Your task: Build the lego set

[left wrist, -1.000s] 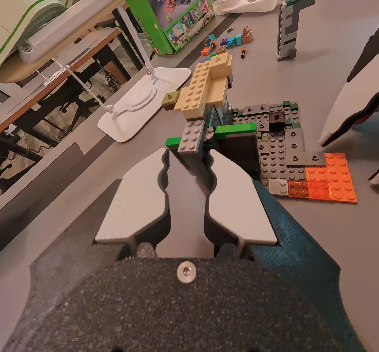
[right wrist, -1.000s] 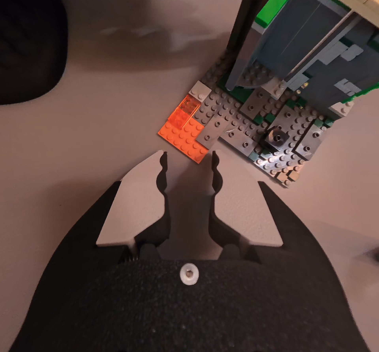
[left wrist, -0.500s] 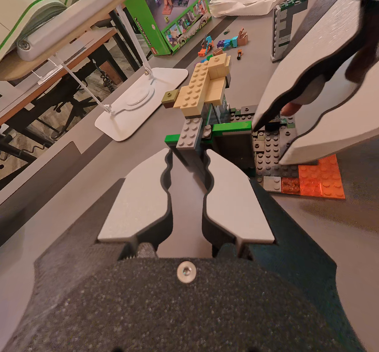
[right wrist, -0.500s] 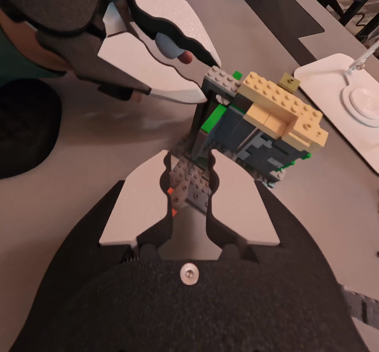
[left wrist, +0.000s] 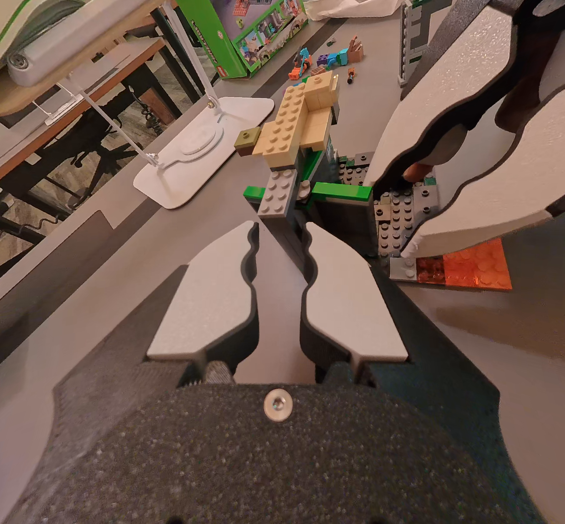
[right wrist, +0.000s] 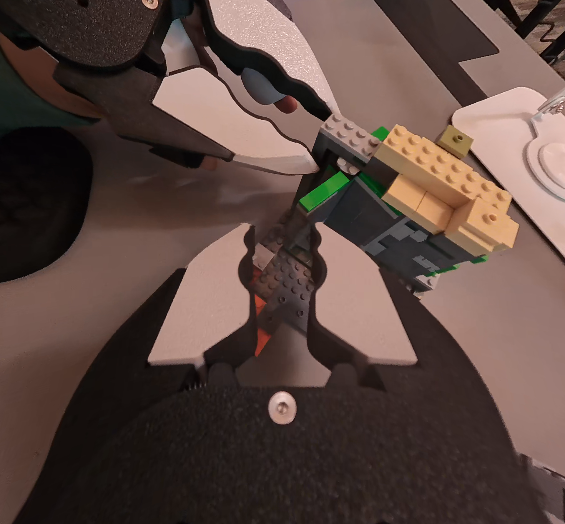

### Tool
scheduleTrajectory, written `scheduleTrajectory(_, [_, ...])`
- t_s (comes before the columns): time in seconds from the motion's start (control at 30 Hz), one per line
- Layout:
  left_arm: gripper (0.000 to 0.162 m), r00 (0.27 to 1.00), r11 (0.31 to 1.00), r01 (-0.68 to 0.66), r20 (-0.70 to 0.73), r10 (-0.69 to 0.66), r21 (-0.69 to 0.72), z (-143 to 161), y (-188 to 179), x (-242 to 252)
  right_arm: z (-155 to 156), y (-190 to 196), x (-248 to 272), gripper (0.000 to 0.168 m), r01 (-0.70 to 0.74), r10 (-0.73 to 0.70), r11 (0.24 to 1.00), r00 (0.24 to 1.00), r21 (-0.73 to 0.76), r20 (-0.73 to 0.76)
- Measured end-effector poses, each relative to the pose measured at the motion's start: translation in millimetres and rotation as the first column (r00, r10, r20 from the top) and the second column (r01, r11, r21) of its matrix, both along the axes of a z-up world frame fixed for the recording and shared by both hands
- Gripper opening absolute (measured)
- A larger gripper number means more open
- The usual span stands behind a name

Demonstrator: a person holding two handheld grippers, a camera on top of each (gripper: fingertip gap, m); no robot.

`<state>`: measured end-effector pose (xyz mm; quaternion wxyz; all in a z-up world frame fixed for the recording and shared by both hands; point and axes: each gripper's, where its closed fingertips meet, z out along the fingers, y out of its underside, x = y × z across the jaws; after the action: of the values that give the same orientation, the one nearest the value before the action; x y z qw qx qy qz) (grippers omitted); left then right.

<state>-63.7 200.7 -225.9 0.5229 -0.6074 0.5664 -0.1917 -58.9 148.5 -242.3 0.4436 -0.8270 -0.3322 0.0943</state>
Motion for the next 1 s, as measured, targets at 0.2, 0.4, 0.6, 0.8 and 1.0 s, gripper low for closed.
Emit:
scheduleTrajectory(0.2, [0.026, 1.000, 1.000, 0.002, -0.011, -0.002, 0.004, -3, 0, 1, 4, 11, 8, 0.033, 0.075, -0.075, 0.997, 0.997, 0.031, 0.007])
scheduleTrajectory(0.4, [0.026, 1.000, 1.000, 0.003, -0.005, -0.003, 0.002, -2, 0, 0, 3, 13, 14, 0.024, 0.094, -0.095, 0.995, 0.995, 0.045, 0.024])
scheduleTrajectory(0.6, [0.025, 1.000, 1.000, 0.005, -0.007, -0.005, 0.003, -2, 0, 1, 2, 13, 16, 0.023, 0.102, -0.102, 0.994, 0.995, 0.042, 0.013])
scheduleTrajectory(0.8, [0.025, 1.000, 1.000, 0.005, -0.003, -0.005, 0.002, -1, 0, 0, 19, 5, 20, 0.025, 0.091, -0.090, 0.993, 0.996, 0.069, -0.019])
scheduleTrajectory(1.0, [0.025, 1.000, 1.000, 0.006, 0.012, -0.006, -0.001, 2, -1, 0, 83, -6, 78, 0.025, 0.220, -0.201, 0.947, 0.974, 0.234, -0.100])
